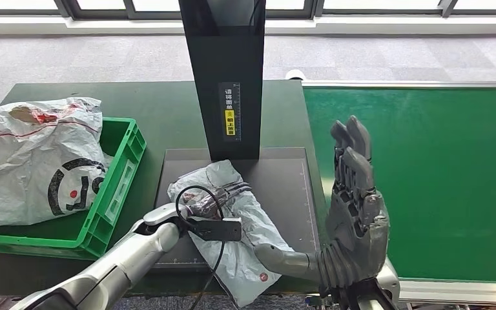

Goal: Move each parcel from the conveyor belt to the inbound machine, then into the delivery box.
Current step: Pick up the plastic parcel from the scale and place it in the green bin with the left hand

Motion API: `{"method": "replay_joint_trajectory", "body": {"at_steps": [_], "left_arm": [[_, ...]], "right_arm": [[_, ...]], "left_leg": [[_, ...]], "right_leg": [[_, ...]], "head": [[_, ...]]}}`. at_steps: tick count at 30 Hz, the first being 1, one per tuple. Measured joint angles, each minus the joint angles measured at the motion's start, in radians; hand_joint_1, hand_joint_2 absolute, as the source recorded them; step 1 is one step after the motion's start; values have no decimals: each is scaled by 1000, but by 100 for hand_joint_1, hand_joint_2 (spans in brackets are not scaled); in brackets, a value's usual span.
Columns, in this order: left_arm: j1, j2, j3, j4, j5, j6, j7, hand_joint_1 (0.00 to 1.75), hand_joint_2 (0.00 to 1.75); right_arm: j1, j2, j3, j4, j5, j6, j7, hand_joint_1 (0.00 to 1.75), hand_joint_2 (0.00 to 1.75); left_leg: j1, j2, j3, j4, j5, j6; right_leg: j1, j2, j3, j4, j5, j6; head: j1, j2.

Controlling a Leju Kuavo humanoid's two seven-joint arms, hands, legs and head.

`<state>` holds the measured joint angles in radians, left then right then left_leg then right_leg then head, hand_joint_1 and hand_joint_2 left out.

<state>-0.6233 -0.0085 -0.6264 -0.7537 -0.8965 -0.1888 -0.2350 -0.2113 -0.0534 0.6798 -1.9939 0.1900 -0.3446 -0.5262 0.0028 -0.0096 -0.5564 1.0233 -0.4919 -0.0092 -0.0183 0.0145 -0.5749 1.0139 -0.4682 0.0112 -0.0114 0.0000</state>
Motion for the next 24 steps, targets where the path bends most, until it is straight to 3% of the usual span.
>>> {"method": "replay_joint_trajectory", "body": {"at_steps": [1,2,11,18,24], "left_arm": [[-17,0,-10,23,-1,-12,-12,144,175],[-32,0,-19,42,-2,-19,-23,175,175],[-74,-8,-55,95,-13,66,-38,175,175],[-54,-14,-59,71,-15,242,17,175,175],[-8,-9,-35,-31,-15,394,41,175,175]], "right_arm": [[-2,0,2,3,0,-1,0,0,175],[-3,0,3,5,1,-3,-1,0,175],[-3,0,4,7,19,-17,7,0,175],[-2,0,4,7,33,-36,12,0,175],[1,-2,4,7,35,-57,14,0,175]], "left_leg": [[0,0,1,0,0,0],[0,0,1,0,0,0],[0,0,2,0,1,0],[0,0,1,0,1,0],[0,0,-1,0,1,0]], "right_leg": [[0,0,1,0,0,0],[0,0,1,0,0,0],[0,0,2,0,1,0],[0,0,1,0,1,0],[0,0,-1,0,1,0]], "head": [[0,0],[0,0],[0,0],[0,0],[0,0]]}}
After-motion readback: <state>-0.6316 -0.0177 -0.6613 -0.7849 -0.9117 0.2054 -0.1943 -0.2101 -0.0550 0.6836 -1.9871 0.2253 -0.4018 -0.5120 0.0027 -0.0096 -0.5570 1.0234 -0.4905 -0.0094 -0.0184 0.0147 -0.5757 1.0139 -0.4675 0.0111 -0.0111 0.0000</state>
